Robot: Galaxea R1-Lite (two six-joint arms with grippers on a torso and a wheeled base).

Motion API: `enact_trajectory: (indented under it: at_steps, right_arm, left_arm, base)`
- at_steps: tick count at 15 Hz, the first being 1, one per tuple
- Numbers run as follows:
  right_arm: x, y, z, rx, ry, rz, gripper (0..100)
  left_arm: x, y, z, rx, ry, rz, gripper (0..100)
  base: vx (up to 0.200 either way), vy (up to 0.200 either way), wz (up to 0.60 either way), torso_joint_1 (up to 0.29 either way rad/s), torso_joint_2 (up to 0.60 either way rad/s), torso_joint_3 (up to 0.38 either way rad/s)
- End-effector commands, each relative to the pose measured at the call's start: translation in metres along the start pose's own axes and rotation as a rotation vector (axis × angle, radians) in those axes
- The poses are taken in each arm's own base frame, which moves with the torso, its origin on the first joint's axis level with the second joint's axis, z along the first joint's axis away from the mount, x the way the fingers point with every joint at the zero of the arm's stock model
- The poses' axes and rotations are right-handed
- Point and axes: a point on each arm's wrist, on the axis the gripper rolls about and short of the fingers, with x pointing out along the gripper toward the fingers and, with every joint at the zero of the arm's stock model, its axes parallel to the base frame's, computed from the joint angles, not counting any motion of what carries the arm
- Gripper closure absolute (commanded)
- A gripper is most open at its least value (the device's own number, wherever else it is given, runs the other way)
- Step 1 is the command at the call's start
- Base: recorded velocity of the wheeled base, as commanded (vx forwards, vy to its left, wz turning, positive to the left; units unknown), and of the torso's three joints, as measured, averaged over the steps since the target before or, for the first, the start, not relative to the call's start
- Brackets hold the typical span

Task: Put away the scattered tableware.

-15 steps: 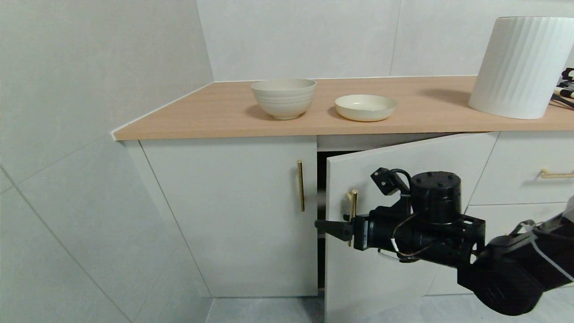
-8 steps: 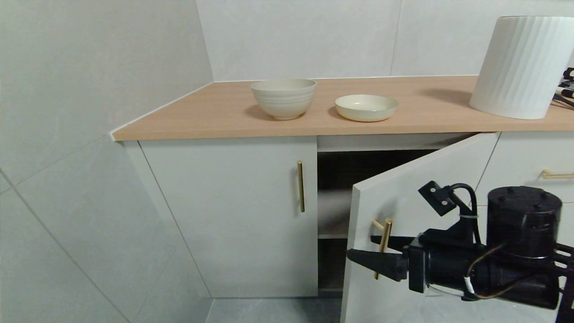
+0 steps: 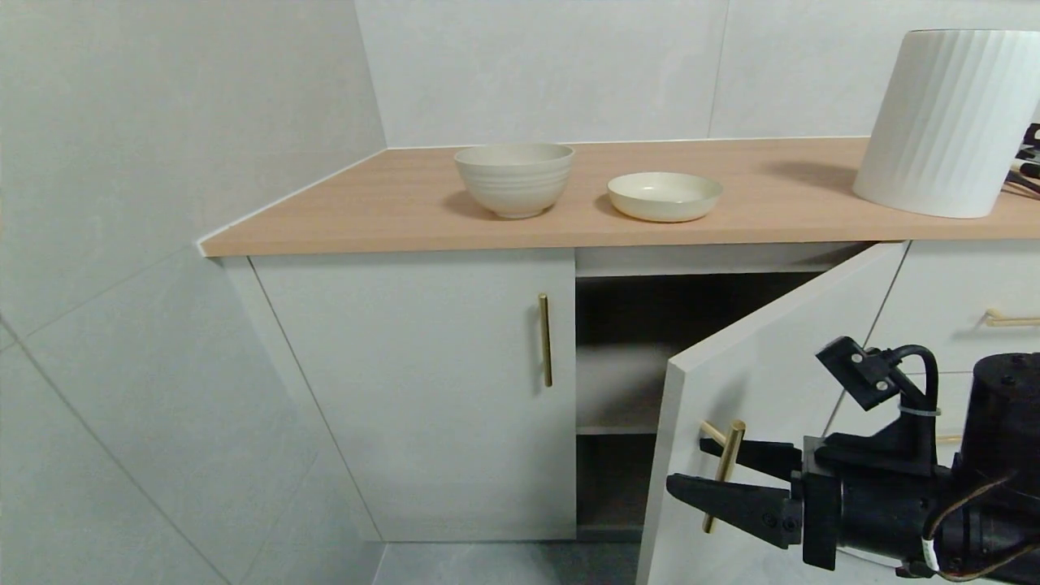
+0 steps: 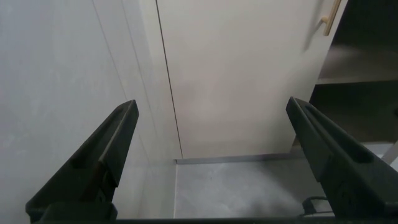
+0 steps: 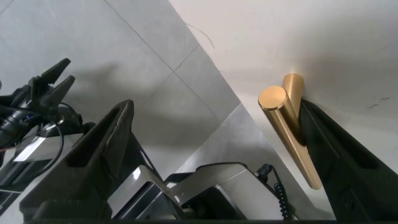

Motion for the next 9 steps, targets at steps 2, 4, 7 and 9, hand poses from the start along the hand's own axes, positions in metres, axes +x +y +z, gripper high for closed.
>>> enact_trajectory:
  at_steps: [2,4,7,9]
  right_arm:
    - [-0.002,0.001,0.0,-0.001,-0.003,-0.001,0]
    - [-0.002,0.001,0.0,-0.001,-0.003,-0.001,0]
    - [-0.002,0.001,-0.001,0.0,-0.002,-0.001,0]
    - [-0.002,0.001,-0.001,0.0,-0.001,0.0,0]
  left_arm:
    - [-0.001,0.0,0.006,0.011,-0.03,-0.004,0]
    - [-0.01,-0.002,0.044,0.027,-0.113,-0.111,0]
    - [0.014,-0.002,0.114,0.014,0.015,-0.257,0]
    - [0.047,-0.002,0.144,-0.002,0.096,-0.308,0]
  base:
    - [0.0,0.0,0.0,0.0,0.0,0.0]
    - [0.0,0.0,0.0,0.0,0.0,0.0]
    - [0.0,0.0,0.0,0.0,0.0,0.0]
    - [0.0,0.0,0.0,0.0,0.0,0.0]
